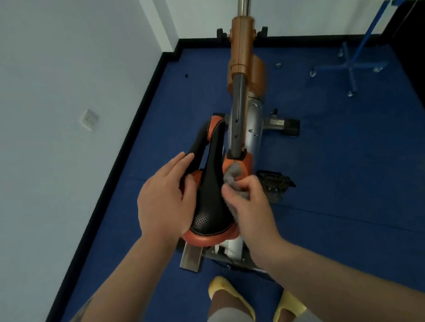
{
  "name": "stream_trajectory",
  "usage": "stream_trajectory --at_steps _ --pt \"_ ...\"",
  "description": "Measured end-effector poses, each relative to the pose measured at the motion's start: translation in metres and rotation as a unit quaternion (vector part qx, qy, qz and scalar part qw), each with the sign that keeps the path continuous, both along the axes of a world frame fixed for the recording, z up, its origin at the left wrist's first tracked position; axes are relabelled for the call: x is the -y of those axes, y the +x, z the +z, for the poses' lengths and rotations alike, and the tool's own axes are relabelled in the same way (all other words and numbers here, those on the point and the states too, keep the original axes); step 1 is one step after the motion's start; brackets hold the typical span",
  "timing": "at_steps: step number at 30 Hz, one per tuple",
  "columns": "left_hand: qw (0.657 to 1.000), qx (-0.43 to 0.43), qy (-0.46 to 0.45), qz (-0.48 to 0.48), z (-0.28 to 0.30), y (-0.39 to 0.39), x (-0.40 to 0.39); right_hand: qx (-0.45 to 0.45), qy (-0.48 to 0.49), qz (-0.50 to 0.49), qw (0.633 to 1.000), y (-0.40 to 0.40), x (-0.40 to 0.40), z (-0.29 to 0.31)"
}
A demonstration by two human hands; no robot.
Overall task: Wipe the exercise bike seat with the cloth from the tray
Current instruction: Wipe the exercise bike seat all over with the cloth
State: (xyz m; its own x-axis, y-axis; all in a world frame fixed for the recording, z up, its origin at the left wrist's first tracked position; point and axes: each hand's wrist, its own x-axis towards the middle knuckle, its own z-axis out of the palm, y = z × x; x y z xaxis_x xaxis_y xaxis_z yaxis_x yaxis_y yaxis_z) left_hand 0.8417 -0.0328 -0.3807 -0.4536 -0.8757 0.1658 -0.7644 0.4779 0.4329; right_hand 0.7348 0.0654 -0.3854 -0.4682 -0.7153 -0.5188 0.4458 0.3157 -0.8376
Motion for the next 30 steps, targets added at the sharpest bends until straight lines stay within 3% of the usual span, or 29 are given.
stream_trajectory --at_steps 3,7,11,14,18,23,30 --pt "1.000 0.000 -0.004 0.000 -0.001 0.001 0.001 0.002 -0.023 0.031 0.999 0.013 -0.019 0.005" --pt "1.000 0.002 -0.002 -0.007 -0.001 0.002 0.000 0.000 -0.047 0.085 0.995 -0.002 0.018 -0.003" --pt "0.999 0.007 0.030 -0.028 0.002 0.005 0.004 -0.036 -0.038 0.072 0.996 0.010 0.014 -0.005" --pt "0.994 0.016 0.070 -0.083 0.007 0.013 0.012 -0.052 -0.036 0.050 0.997 0.024 0.002 0.002" --pt "0.981 0.066 0.068 -0.169 0.013 0.022 0.034 -0.067 0.021 0.065 0.995 -0.001 0.052 -0.002" --pt "0.982 -0.027 0.083 -0.167 0.004 0.018 0.040 -0.062 -0.009 0.046 0.997 -0.037 0.106 -0.004" --pt "0.975 -0.053 0.099 -0.191 -0.001 0.020 0.042 -0.105 0.037 0.047 0.993 -0.012 0.071 -0.001"
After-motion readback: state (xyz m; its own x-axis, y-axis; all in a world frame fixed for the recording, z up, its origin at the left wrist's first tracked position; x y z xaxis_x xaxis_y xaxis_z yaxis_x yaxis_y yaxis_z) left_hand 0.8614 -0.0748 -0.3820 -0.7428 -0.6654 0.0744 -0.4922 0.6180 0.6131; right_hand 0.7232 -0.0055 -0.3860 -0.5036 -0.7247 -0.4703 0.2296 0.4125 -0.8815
